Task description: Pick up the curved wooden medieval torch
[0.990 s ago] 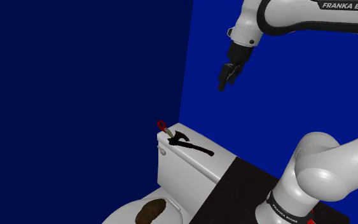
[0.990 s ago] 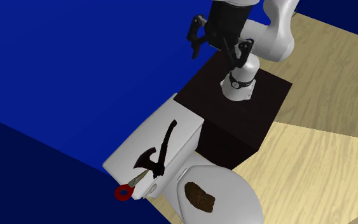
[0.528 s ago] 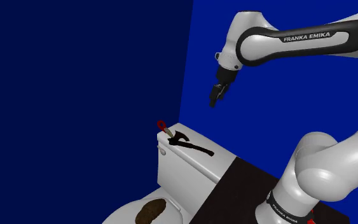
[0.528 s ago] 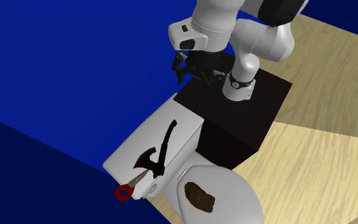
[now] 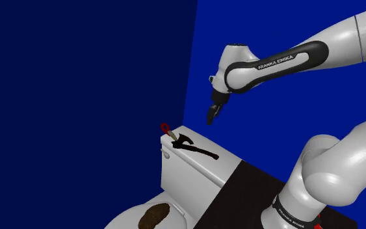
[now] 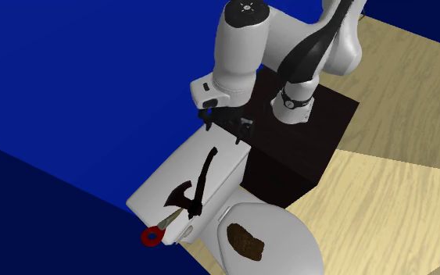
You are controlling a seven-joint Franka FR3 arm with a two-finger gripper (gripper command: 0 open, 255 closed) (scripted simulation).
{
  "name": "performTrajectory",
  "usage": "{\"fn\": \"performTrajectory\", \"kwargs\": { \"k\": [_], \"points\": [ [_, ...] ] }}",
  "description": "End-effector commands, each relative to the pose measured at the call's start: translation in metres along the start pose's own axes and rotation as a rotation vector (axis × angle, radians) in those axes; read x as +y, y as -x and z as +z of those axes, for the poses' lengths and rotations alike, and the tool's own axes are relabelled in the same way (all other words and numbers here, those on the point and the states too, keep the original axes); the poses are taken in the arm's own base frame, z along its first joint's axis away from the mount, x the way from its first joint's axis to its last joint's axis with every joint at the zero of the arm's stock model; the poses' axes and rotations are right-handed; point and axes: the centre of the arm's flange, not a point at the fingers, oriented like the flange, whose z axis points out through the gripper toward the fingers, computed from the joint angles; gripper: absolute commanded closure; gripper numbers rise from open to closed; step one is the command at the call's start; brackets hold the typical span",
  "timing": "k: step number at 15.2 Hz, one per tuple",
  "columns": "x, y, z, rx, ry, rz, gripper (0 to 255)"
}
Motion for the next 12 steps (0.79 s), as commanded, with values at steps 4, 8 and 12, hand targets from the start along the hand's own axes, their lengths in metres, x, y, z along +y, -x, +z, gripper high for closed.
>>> {"fn": "performTrajectory", "kwargs": {
  "k": [4, 8, 12],
  "points": [
    [0.016, -0.017, 0.062, -0.011, -0.010, -0.055, 0],
    [0.025, -0.029, 0.113, -0.022, -0.019, -0.098, 0],
    [0.033, -0.041, 0.164, -0.032, -0.028, -0.141, 0]
  ]
}}
